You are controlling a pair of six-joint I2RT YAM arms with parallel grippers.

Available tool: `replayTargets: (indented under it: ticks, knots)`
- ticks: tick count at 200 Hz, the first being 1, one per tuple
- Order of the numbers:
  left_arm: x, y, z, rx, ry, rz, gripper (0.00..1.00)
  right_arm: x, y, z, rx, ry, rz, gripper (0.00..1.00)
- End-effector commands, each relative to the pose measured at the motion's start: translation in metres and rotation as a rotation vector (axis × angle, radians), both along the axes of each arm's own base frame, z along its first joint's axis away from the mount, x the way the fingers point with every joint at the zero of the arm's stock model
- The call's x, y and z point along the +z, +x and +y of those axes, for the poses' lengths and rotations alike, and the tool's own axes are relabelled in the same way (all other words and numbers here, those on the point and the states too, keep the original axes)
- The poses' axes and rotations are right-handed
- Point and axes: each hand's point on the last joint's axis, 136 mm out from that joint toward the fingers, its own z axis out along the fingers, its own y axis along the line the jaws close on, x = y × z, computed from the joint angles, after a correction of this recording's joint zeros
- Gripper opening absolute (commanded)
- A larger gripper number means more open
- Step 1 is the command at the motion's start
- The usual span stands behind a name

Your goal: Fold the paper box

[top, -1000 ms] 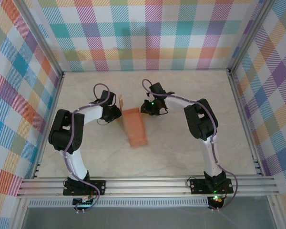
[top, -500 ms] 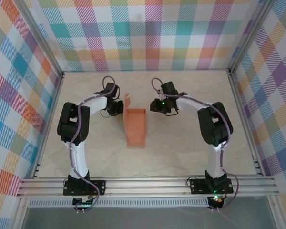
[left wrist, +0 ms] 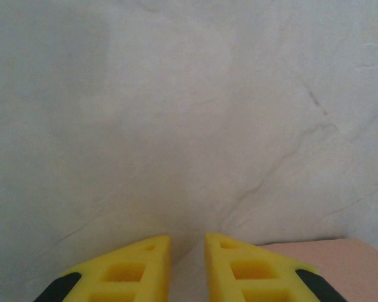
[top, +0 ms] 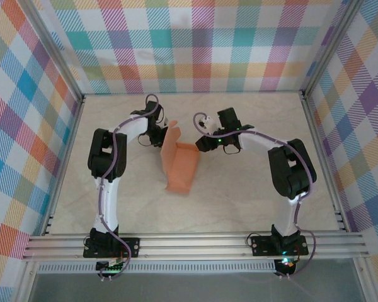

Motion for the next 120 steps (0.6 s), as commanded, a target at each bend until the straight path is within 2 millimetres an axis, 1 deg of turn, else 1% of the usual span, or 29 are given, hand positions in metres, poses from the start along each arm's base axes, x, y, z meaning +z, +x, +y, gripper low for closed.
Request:
replayTargets:
  ticks: [1,22,55,71,106,120]
  knots:
    - [-0.019,-0.021,-0.074,-0.142,-0.174,0.038,0.21,0.010,-0.002,0.014,0.213,-0.039,-0.201,0.50]
    - [-0.020,-0.021,-0.077,-0.143,-0.191,0.047,0.21,0.001,0.001,0.017,0.262,-0.093,-0.249,0.49]
    - [-0.020,-0.022,-0.076,-0.146,-0.181,0.048,0.21,-0.011,0.007,0.025,0.303,-0.140,-0.209,0.47]
    - [-0.020,-0.022,-0.075,-0.144,-0.176,0.048,0.21,-0.019,0.007,0.028,0.310,-0.160,-0.189,0.44]
    - [-0.019,-0.021,-0.075,-0.147,-0.176,0.043,0.21,-0.033,0.005,0.026,0.304,-0.216,-0.168,0.40]
    - [-0.019,-0.022,-0.075,-0.151,-0.175,0.045,0.21,-0.036,0.004,0.026,0.299,-0.229,-0.165,0.33]
